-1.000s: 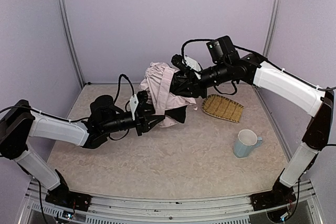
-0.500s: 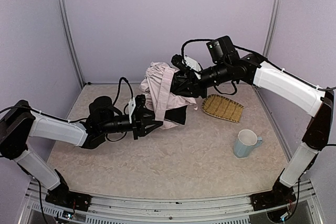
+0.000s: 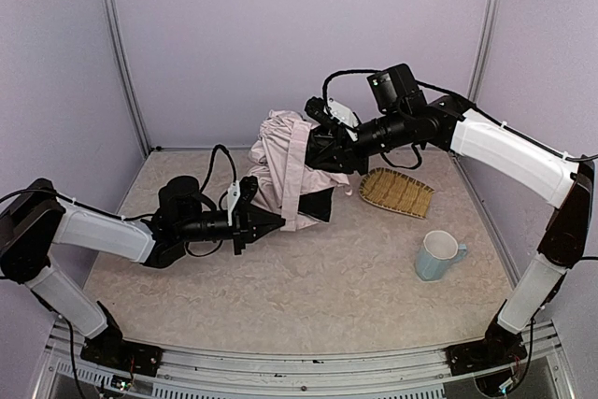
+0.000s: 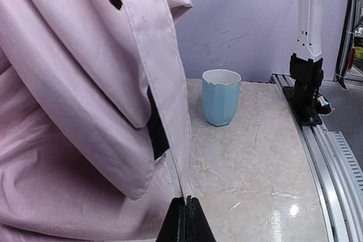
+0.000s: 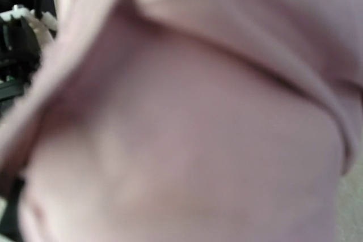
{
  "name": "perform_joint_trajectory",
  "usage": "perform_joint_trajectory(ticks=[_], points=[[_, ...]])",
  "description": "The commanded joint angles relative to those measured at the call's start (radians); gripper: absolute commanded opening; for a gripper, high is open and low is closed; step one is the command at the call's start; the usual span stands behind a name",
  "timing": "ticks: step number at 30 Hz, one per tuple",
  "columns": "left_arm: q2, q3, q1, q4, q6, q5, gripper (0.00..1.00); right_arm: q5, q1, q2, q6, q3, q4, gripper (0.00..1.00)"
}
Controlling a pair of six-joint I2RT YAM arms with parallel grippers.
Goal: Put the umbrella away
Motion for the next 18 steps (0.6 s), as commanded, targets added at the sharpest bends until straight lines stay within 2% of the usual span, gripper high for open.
perform_joint_trajectory(ticks=[1,12,18], points=[[0.015,-0.005,0.008,0.005,-0.003,0.037,0.0,0.003,-0.013,-0.041,0.029,0.01,0.057,0.0],[0.04,-0.013,0.045,-0.074,0.074,0.001,0.0,-0.056,-0.039,-0.097,0.054,0.032,0.033,0.0],[0.09,0.02,0.078,-0.118,0.158,-0.089,0.0,-0.204,-0.038,-0.106,0.025,0.032,-0.018,0.0]])
